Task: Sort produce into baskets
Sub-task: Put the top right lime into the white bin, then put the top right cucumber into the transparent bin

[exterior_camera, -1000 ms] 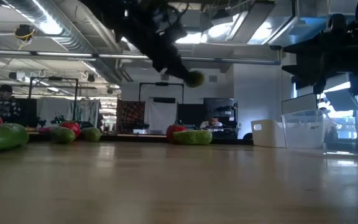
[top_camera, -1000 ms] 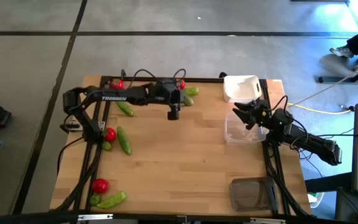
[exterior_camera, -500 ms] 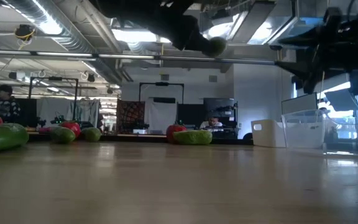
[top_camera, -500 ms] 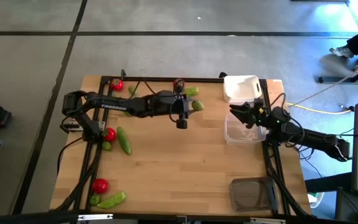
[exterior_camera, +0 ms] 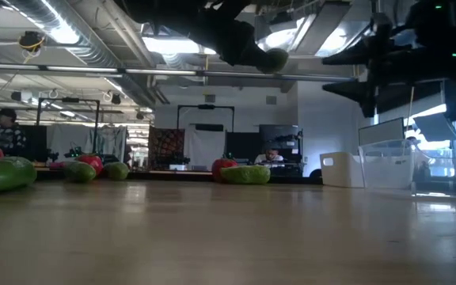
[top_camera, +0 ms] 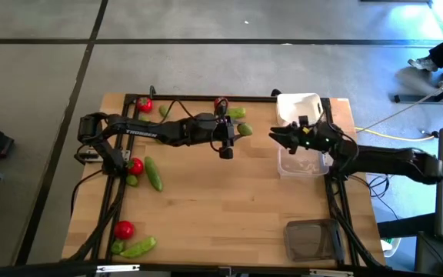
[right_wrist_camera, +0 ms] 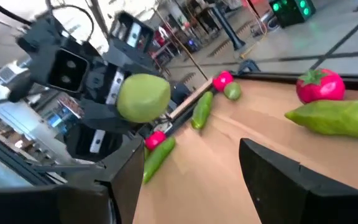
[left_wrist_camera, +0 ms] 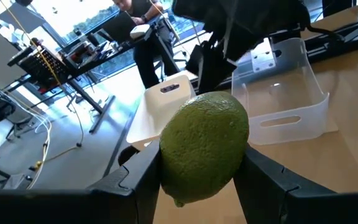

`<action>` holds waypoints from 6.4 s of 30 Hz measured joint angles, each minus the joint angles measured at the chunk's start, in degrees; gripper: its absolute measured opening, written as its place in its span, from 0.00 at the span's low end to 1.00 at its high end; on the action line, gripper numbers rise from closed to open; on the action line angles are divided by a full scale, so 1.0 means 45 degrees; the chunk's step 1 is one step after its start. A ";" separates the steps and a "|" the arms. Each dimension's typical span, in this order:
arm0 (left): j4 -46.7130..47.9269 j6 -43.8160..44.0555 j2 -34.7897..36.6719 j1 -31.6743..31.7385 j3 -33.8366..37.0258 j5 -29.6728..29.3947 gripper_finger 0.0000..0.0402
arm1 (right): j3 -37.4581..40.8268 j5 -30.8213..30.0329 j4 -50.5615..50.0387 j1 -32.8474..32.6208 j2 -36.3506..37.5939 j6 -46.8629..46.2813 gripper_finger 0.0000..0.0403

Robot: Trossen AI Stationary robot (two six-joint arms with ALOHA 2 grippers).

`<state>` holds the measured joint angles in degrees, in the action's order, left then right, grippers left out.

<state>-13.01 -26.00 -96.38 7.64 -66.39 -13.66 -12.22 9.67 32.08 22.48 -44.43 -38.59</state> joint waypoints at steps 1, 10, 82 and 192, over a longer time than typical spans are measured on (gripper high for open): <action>0.0010 0.0000 0.0000 0.0000 0.0000 -0.0003 0.43 | -0.0175 0.0169 0.0303 -0.0017 -0.0445 0.0004 0.61; 0.0080 0.0079 0.0000 0.0000 0.0000 -0.0027 0.43 | -0.2342 0.0667 0.1861 -0.1482 -0.3889 0.1032 0.61; 0.2428 0.3839 0.0073 -0.0379 0.0539 -0.0654 0.66 | -0.3747 -0.7097 -0.6825 0.1199 -0.2166 0.6057 0.27; 0.2460 0.3847 0.0068 -0.0345 0.0563 -0.0688 0.66 | -0.8731 0.0649 -1.1653 0.6411 -0.4954 0.8418 0.54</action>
<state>-1.94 -8.69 -96.07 6.09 -63.86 -16.75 -51.51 12.59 -20.36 51.33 -66.72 -0.71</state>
